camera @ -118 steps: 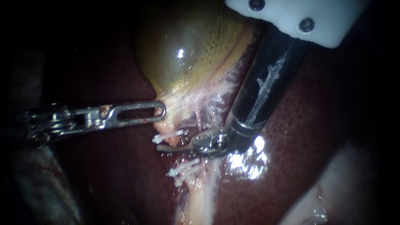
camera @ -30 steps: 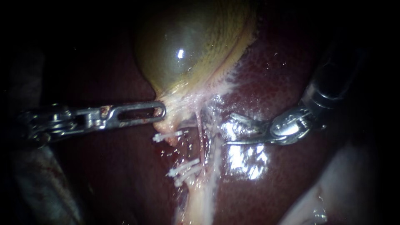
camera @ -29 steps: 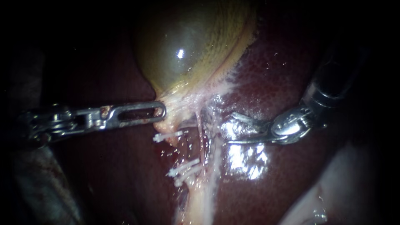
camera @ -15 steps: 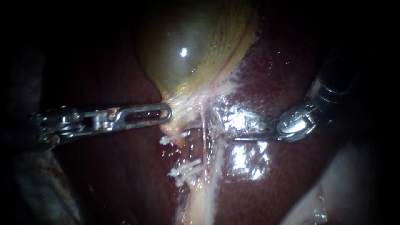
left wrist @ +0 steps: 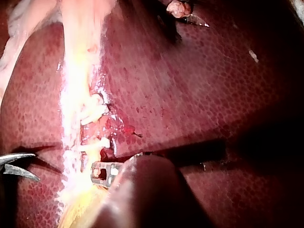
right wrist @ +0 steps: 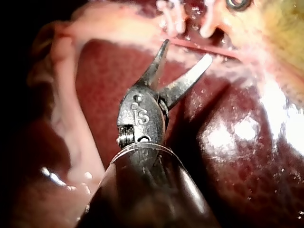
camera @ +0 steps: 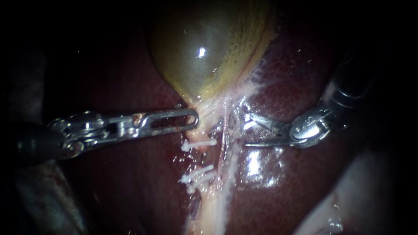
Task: Go back from the cut left tube
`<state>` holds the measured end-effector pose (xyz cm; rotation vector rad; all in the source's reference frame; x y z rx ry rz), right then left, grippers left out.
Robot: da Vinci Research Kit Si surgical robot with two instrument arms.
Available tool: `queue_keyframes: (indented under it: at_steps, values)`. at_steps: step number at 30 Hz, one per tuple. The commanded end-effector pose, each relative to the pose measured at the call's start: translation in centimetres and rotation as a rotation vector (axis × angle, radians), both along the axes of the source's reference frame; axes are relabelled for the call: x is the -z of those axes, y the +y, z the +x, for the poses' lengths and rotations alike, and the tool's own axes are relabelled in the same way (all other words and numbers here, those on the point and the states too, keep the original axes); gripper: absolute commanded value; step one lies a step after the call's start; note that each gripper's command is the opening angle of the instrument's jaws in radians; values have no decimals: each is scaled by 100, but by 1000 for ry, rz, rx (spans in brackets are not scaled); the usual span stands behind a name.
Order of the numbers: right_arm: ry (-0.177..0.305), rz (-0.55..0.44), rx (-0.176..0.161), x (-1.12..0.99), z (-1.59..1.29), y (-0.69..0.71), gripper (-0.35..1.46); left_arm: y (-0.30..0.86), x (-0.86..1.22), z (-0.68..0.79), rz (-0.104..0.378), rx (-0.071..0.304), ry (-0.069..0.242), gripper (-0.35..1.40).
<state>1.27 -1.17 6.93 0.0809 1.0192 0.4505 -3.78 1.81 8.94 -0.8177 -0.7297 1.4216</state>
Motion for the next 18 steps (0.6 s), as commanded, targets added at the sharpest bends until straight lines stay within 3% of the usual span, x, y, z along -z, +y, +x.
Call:
queue_keyframes:
  at_steps: [1, 18]
  values:
    - [-1, 0, -1, -1, 0, -1, 140, 0, 0, -1, -1, 1, 0, -35]
    - [-1, 0, -2, -3, 2, -1, 140, 1, -6, -7, -4, 5, -5, -35]
